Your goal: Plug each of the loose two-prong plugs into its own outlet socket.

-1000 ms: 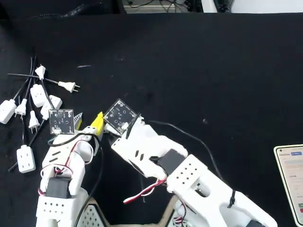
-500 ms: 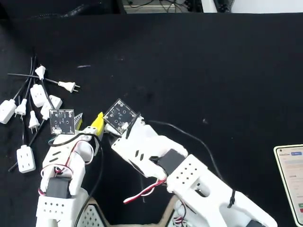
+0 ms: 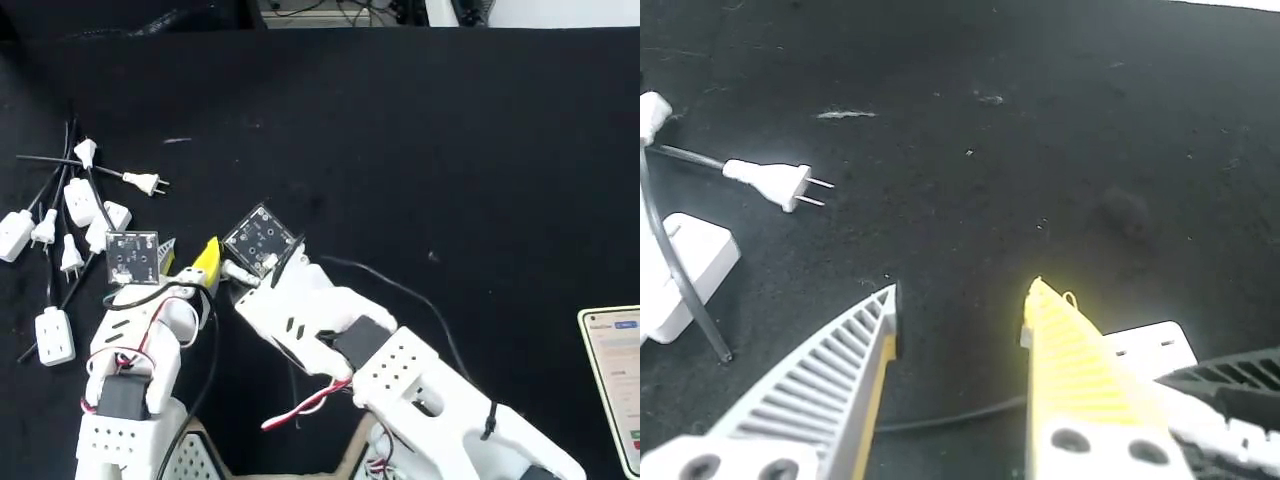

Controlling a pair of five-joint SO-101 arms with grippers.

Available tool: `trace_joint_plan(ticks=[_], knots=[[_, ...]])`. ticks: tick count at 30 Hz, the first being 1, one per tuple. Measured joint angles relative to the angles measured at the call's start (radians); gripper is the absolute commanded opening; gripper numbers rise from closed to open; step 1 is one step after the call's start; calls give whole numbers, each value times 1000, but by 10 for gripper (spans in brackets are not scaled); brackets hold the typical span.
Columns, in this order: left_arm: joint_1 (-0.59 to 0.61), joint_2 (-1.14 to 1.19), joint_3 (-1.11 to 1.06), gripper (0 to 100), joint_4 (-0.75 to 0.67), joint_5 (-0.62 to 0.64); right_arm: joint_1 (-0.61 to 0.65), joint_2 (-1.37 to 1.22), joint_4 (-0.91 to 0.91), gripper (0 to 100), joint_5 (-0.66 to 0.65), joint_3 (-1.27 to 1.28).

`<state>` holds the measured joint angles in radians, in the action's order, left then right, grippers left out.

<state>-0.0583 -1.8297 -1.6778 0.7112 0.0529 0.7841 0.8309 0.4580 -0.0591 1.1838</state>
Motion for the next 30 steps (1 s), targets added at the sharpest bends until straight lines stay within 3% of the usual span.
trace_joint_plan(ticks=[17,25,30], knots=[[-43,15,0,216,12,-26,-6,183,-23,11,-49,66],[98,15,0,216,-2,-26,-207,183,123,16,-115,66],[295,15,8,216,-2,110,-189,164,362,126,-141,-2]])
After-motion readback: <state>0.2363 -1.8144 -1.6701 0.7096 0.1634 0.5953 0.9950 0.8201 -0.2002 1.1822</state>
